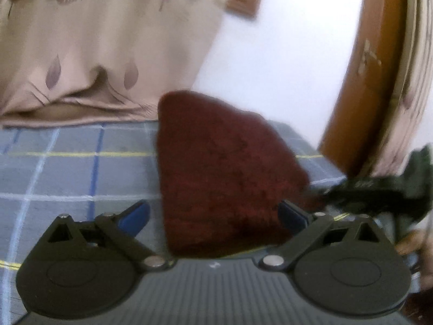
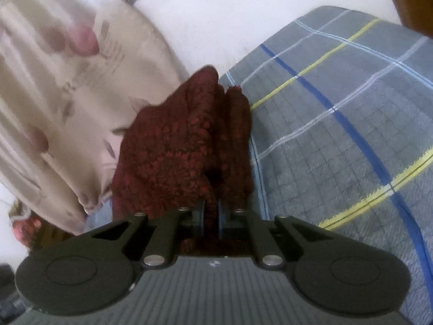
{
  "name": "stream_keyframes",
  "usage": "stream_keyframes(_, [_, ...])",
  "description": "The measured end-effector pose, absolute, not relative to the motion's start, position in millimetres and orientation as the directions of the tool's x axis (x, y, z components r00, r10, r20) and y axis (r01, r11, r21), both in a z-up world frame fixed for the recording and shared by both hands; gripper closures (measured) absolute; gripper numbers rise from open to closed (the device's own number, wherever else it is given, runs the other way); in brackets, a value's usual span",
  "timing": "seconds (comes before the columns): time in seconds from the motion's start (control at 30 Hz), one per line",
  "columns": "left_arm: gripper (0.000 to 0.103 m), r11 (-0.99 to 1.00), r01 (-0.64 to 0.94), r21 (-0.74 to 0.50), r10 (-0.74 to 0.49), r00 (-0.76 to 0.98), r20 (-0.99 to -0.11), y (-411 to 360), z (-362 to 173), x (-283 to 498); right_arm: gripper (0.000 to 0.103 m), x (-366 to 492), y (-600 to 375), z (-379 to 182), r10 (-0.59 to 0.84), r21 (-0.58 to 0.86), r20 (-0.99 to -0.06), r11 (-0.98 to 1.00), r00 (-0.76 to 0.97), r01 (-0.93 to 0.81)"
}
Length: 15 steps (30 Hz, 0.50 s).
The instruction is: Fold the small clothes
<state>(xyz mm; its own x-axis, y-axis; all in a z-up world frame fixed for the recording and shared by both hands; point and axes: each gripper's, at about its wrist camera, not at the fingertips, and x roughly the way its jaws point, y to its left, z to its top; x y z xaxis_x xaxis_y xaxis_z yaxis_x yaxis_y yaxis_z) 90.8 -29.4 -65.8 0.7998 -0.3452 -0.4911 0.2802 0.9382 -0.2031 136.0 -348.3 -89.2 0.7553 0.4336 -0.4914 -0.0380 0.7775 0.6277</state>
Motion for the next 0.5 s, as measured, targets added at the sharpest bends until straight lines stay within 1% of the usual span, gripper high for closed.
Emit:
stream_keyframes(0.03, [0.002,0.942,0.274,-0.196,-0.336,0.808,-0.485,-30,-64,88,0.086,130,-347,-81,0.422,0.611,-0.474,0.789,0.773,-0.056])
stream_keyframes(0.07, [0.002,0.945,0.266,-0.188,-0.325,0.814,-0.481,-31,-62,85,0.076,122,-345,-72,0.402,0.594,-0.449,0.801,0.798,-0.07])
stream_keyframes(0.1, [0.002,0.951,0.258,-0.172,-0.31,0.821,-0.48,-33,-60,83,0.073,113,-343,-62,0.387,0.575,-0.423,0.814,0.82,-0.087])
stream_keyframes(0.17, [0.002,0.963,0.237,-0.13,-0.27,0.835,-0.479,-36,-56,79,0.073,97,-337,-48,0.392,0.551,-0.39,0.824,0.833,-0.129])
stream_keyframes(0.23, [0.002,0.968,0.228,-0.105,-0.25,0.841,-0.48,-41,-54,76,0.068,76,-327,-39,0.4,0.53,-0.349,0.83,0.848,-0.174])
stream_keyframes(0.3, [0.002,0.971,0.226,-0.078,-0.235,0.845,-0.481,-46,-52,73,0.054,56,-320,-32,0.383,0.49,-0.331,0.851,0.863,-0.189])
stream_keyframes(0.37, [0.002,0.974,0.222,-0.05,-0.219,0.852,-0.476,-49,-49,70,0.043,41,-315,-28,0.37,0.465,-0.314,0.863,0.874,-0.198])
stream_keyframes(0.4, [0.002,0.975,0.221,-0.036,-0.212,0.854,-0.476,-51,-48,69,0.04,33,-314,-26,0.37,0.464,-0.308,0.863,0.876,-0.201])
stream_keyframes(0.5, [0.002,0.976,0.218,-0.011,-0.197,0.857,-0.477,-54,-46,70,0.033,20,-315,-26,0.37,0.482,-0.303,0.855,0.878,-0.194])
